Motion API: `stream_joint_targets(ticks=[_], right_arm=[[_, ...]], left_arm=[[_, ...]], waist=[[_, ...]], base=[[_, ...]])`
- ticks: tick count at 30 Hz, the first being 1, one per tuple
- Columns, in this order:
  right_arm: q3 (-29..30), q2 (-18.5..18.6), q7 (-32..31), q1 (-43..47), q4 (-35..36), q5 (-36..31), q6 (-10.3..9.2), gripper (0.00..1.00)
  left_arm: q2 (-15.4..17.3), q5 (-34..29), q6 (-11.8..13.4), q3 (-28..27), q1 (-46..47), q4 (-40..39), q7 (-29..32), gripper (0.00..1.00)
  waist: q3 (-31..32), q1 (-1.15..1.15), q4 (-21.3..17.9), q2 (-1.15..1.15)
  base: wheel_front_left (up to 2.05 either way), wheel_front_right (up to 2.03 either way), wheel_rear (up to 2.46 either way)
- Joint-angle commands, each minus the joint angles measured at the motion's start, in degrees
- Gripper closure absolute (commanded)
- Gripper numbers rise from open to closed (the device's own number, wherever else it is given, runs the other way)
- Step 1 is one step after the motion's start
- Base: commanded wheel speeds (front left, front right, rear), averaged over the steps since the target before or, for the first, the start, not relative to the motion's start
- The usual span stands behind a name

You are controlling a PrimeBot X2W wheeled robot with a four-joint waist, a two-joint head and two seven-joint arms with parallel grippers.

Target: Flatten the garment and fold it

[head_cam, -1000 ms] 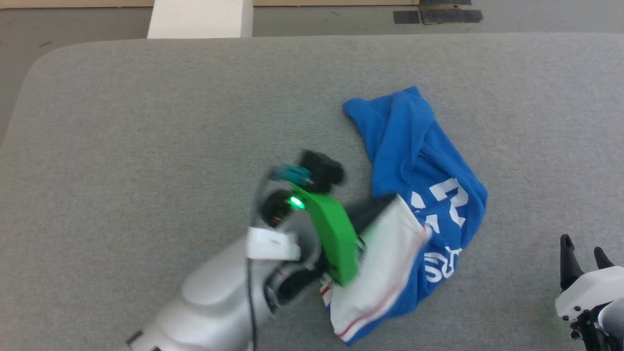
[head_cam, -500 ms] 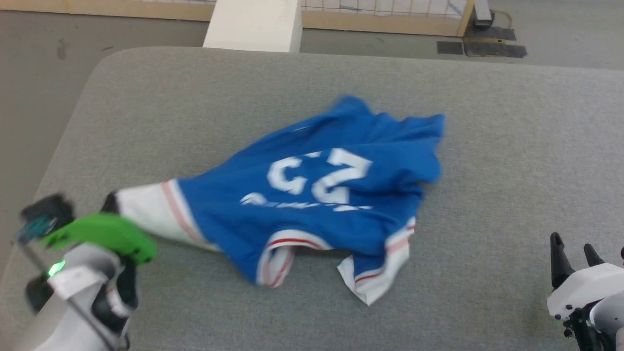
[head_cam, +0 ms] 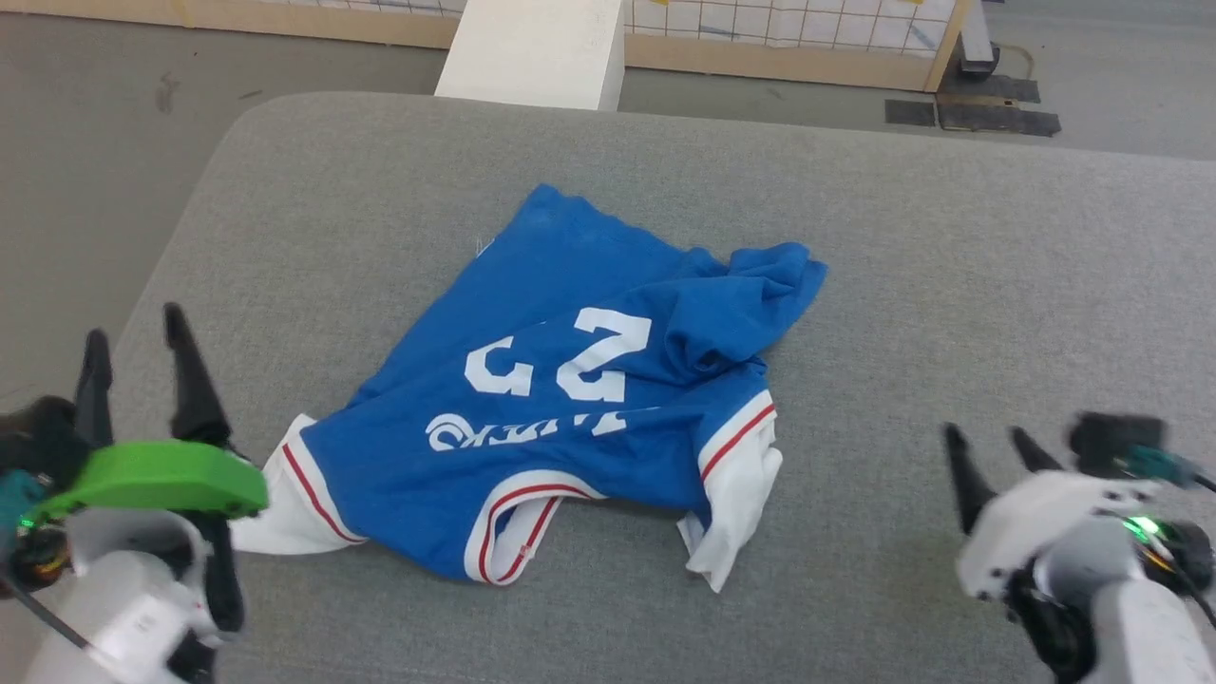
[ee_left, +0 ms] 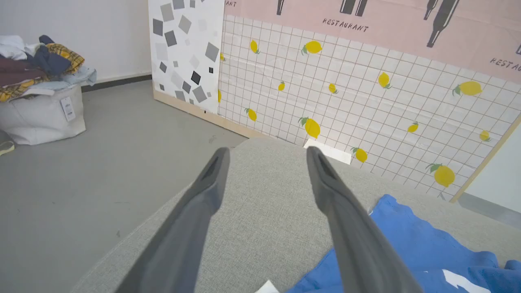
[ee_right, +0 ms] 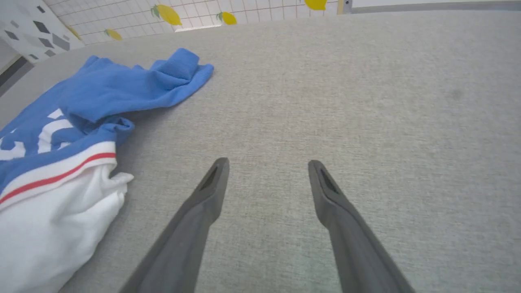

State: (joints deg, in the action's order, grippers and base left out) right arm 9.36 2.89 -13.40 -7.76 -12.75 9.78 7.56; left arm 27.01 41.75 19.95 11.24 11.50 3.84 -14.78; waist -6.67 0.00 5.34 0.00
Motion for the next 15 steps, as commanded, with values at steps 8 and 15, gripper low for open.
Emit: stream_joint_targets(ticks=[8, 15], right_arm=[[-20.11, -0.02, -13.98, -8.48, -3.37, -3.98, -0.08, 0.00], [-26.57, -0.02, -21.46, -12.20, -9.28, -6.03, -0.08, 0.00]], left_arm=[[-11.46, -16.31, -7.40, -4.21, -9.07, -5.19, -0.21, 0.00], [-16.30, -19.93, -12.29, -7.81, -8.64, -3.61, -0.21, 0.00]], waist=[[-1.55, 0.00, 1.84, 0.00], [-3.63, 0.00, 4.30, 0.00]], base=[[0.00, 0.00, 0.00], [0.00, 0.00, 0.00]])
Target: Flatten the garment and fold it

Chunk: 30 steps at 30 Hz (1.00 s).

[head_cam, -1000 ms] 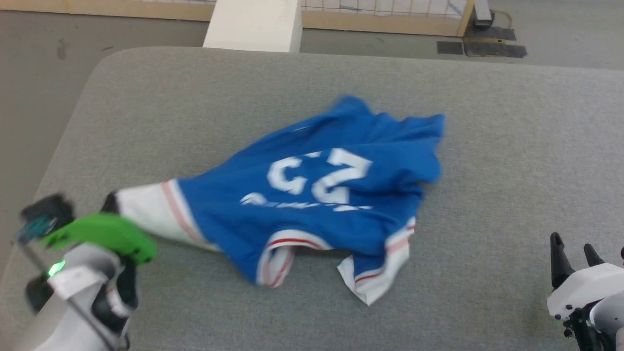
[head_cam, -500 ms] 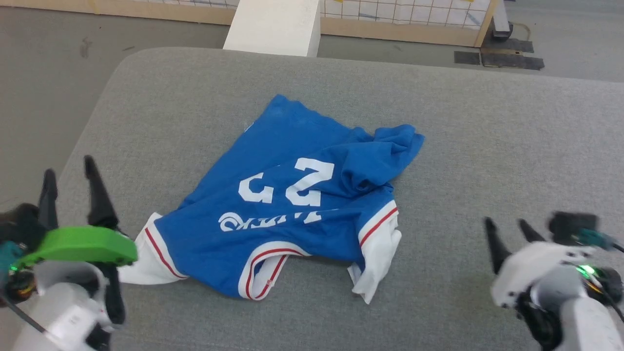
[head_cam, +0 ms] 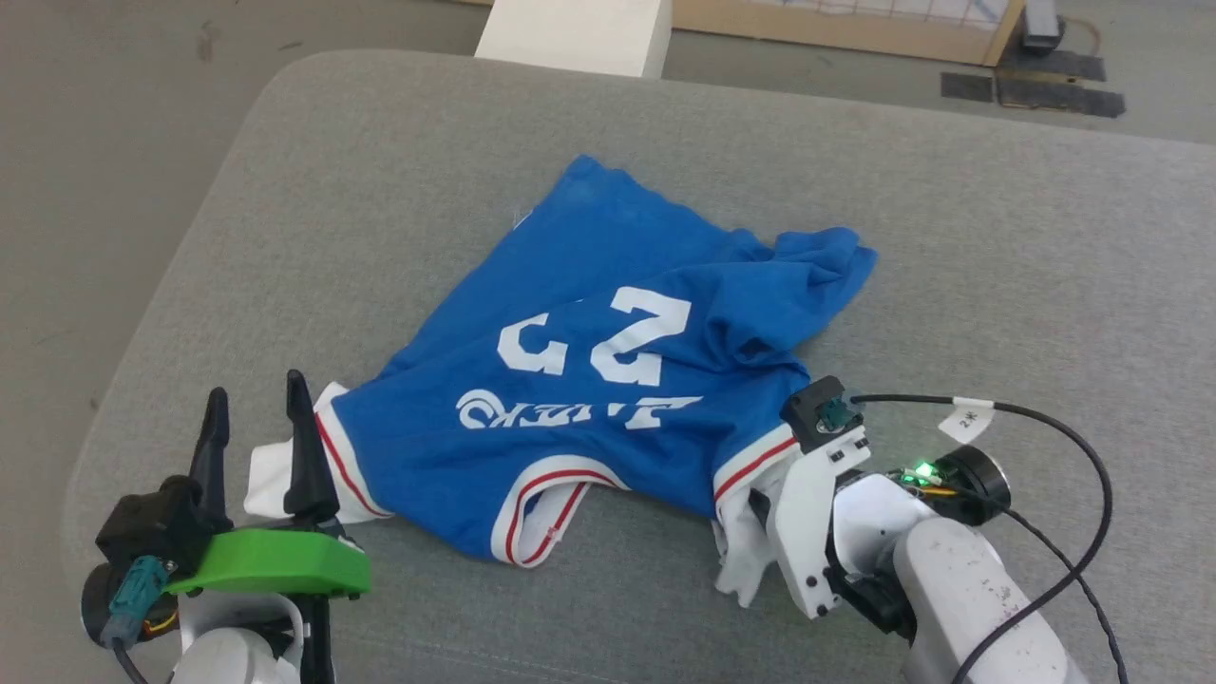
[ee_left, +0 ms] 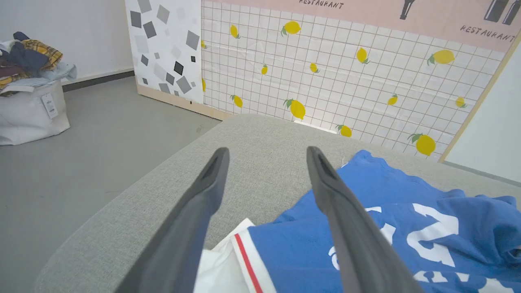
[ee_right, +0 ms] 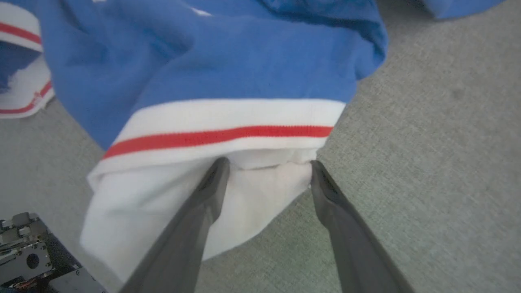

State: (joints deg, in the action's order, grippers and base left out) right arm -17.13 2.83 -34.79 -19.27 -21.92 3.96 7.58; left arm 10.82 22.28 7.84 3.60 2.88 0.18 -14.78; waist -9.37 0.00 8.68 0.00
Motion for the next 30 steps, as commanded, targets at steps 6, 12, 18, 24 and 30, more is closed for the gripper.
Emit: stream_joint_targets(ticks=[6, 12, 18, 24, 30], right_arm=[[-0.99, 0.05, -1.28, -1.79, -2.85, 1.93, -0.09, 1.00], [5.70, 0.05, 1.24, -1.77, 0.85, 3.58, -0.09, 1.00], [16.74, 4.40, -3.93, 3.47, 12.07, 1.45, -0.09, 1.00], [31.13, 6.76, -11.89, 10.47, 22.94, -0.68, -0.09, 1.00], [42.02, 3.49, -10.82, 12.49, 25.55, -4.21, -0.09, 0.00]], left_arm=[[-3.02, -2.71, -3.31, -3.44, 0.89, 1.60, -0.21, 0.00], [-4.76, -4.30, -4.97, -6.70, 0.72, 2.09, -0.21, 0.00], [-5.88, -5.65, -6.36, -7.99, 0.33, 2.15, -0.21, 0.00], [-6.59, -6.02, -7.69, -9.00, 0.36, 2.84, -0.21, 0.00], [-7.15, -6.17, -8.56, -9.20, 0.59, 3.89, -0.21, 0.00]], waist=[[-1.51, 0.00, 1.51, 0.00], [0.18, 0.00, -0.43, 0.00], [1.52, 0.00, -2.64, 0.00], [1.72, 0.00, -4.29, 0.00], [1.29, 0.00, -5.03, 0.00]], base=[[0.00, 0.00, 0.00], [0.00, 0.00, 0.00], [0.00, 0.00, 0.00], [0.00, 0.00, 0.00], [0.00, 0.00, 0.00]])
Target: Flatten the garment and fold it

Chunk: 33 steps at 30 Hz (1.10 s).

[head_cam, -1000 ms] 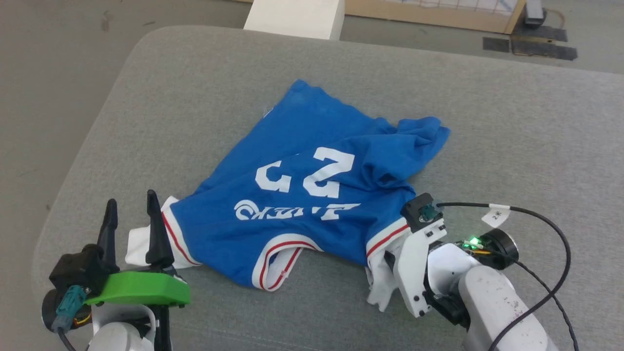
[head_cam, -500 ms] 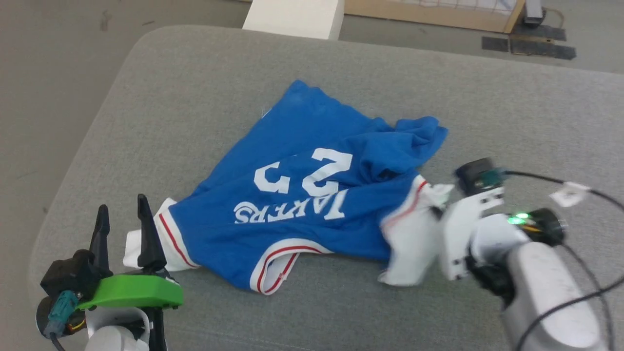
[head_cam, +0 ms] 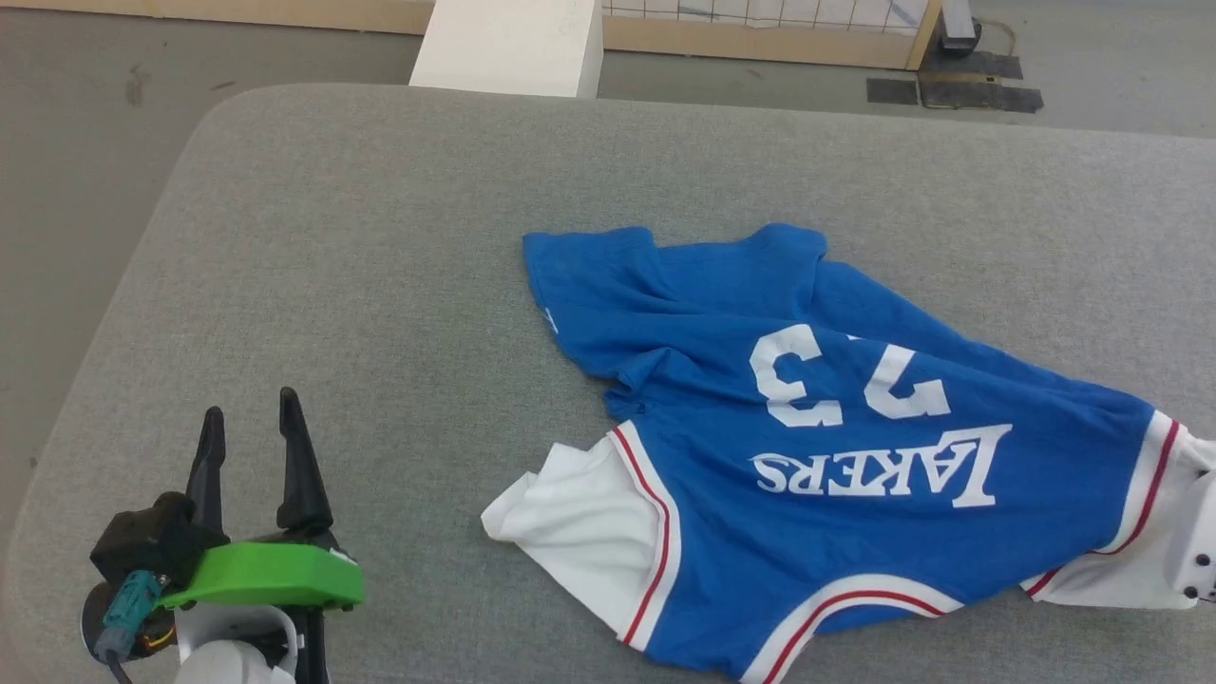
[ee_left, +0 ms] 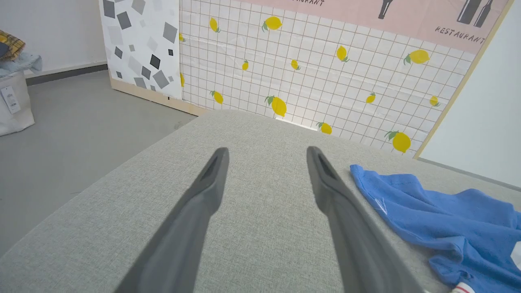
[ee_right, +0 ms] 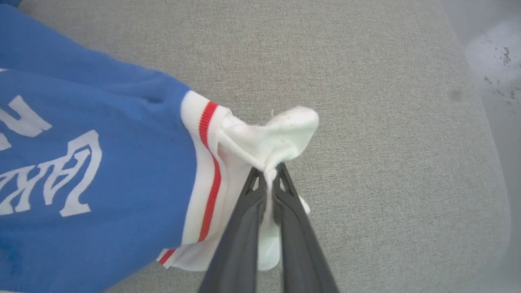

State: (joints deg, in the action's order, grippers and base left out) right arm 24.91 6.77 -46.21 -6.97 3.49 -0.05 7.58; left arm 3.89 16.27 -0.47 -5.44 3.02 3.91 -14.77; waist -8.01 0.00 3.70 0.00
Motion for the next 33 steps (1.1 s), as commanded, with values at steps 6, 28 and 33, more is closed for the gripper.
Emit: stream_joint_targets(ticks=[6, 28, 33], right_arm=[[1.57, -3.03, 11.39, -1.24, 1.35, 0.76, -0.09, 0.00], [-4.10, -3.89, 26.15, 2.10, -4.67, 10.10, -0.09, 0.00], [-3.50, -3.89, 27.28, 2.14, -5.58, 10.55, -0.09, 0.00]], left_arm=[[-0.52, 0.22, -0.82, 0.25, 0.82, 1.59, -0.23, 0.00], [-0.94, 4.53, -5.57, 23.05, 29.52, 20.36, 45.02, 0.00], [0.20, 3.58, -5.68, 25.08, 31.15, 22.50, 49.32, 0.00]], waist=[[0.22, 0.00, 0.03, 0.00], [-4.84, 0.00, -5.94, 0.00], [-6.88, 0.00, -7.67, 0.00]], base=[[0.00, 0.00, 0.00], [0.00, 0.00, 0.00], [0.00, 0.00, 0.00]])
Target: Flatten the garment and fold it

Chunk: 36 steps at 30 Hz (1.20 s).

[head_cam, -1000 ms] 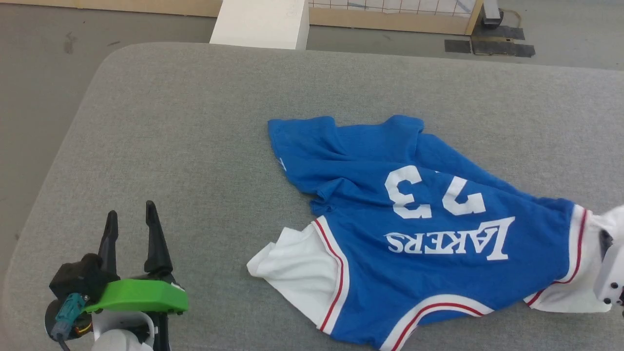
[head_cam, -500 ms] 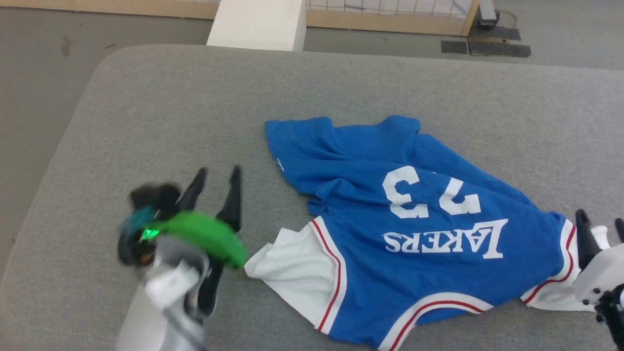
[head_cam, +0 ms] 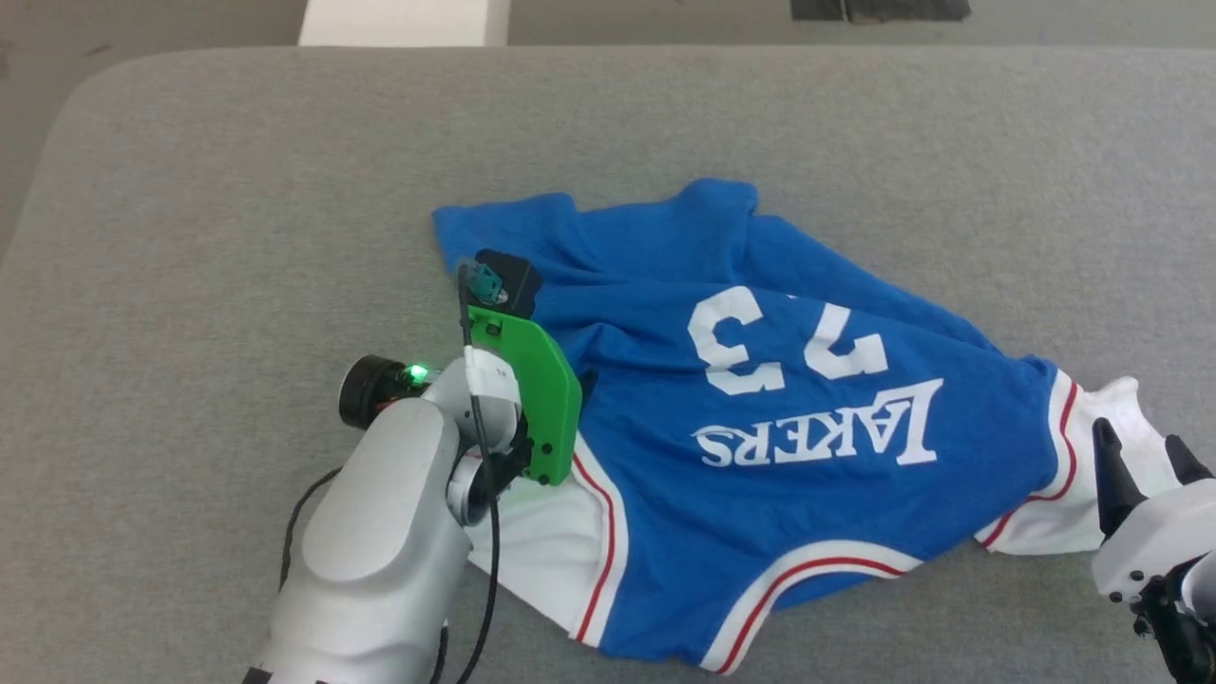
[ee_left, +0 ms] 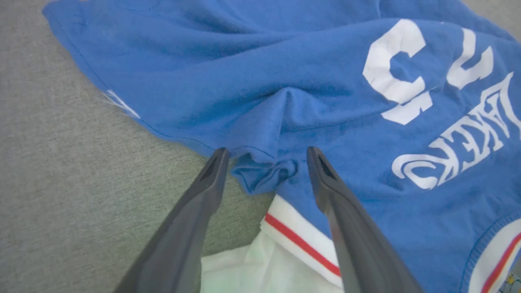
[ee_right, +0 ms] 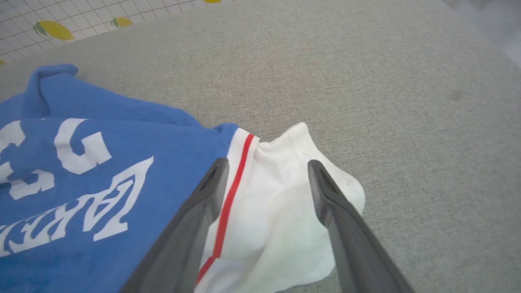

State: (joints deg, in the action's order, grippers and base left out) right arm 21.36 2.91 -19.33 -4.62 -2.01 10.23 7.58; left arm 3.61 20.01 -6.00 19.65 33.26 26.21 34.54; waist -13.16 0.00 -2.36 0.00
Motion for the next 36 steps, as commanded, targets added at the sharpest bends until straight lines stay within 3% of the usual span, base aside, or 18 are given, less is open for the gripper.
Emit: stream_joint_targets(ticks=[1, 2, 3, 5, 16, 24, 25, 26, 31, 36], right_arm=[[0.09, -0.02, 0.66, -0.23, -0.28, 0.46, -0.09, 0.00], [0.03, -0.02, 0.93, -0.26, -0.47, 0.58, -0.09, 0.00], [0.00, -0.02, 1.13, -0.32, -0.63, 0.66, -0.09, 0.00], [-0.12, -0.02, 1.52, -0.49, -0.95, 0.71, -0.09, 0.00], [-1.75, -0.03, 3.10, -2.19, -1.97, 1.08, -0.09, 0.00], [-2.33, -0.03, 3.74, -3.01, -2.48, 0.93, -0.09, 0.00], [-2.47, -0.03, 3.81, -3.04, -2.67, 0.97, -0.09, 0.00], [-2.70, -0.03, 3.88, -3.04, -2.90, 0.99, -0.09, 0.00], [-3.61, -0.03, 4.02, -2.71, -3.32, 0.95, -0.09, 0.00], [-4.16, -0.03, 2.90, -1.86, -2.53, -0.14, -0.09, 0.00]], left_arm=[[0.75, -0.21, -0.13, 0.04, 1.00, 0.70, 0.16, 0.00], [1.03, -0.28, -0.11, 0.07, 1.03, 1.16, 0.11, 0.00], [1.21, -0.30, 0.05, -0.11, 1.08, 1.36, -0.41, 0.53], [1.37, 0.01, 0.75, -0.98, 1.15, 1.80, -1.94, 1.00], [4.95, 0.31, 5.44, -8.72, 8.83, 3.58, -16.58, 1.00], [6.57, 2.00, 6.26, -12.47, 13.84, 8.35, -22.87, 1.00], [6.44, 2.56, 6.03, -12.82, 13.91, 8.94, -23.23, 0.65], [6.24, 3.39, 5.43, -13.11, 13.77, 9.75, -23.20, 0.00], [6.88, 5.17, 3.84, -14.93, 12.36, 8.84, -28.33, 0.00], [8.26, 4.82, 2.61, -16.02, 6.37, 1.81, -37.54, 0.00]], waist=[[-2.06, 0.00, -1.84, 0.00], [-2.31, 0.00, -2.07, 0.00], [-2.50, 0.00, -2.22, 0.00], [-2.90, 0.00, -2.48, 0.00], [-4.56, 0.00, -3.59, 0.00], [-5.57, 0.00, -3.78, 0.00], [-5.51, 0.00, -3.76, 0.00], [-5.35, 0.00, -3.71, 0.00], [-3.97, 0.00, -2.86, 0.00], [-2.10, 0.00, -1.29, 0.00]], base=[[0.00, 0.00, 0.00], [0.00, 0.00, 0.00], [0.00, 0.00, 0.00], [0.00, 0.00, 0.00], [0.00, 0.00, 0.00], [0.00, 0.00, 0.00], [0.00, 0.00, 0.00], [0.00, 0.00, 0.00], [0.00, 0.00, 0.00], [0.00, 0.00, 0.00]])
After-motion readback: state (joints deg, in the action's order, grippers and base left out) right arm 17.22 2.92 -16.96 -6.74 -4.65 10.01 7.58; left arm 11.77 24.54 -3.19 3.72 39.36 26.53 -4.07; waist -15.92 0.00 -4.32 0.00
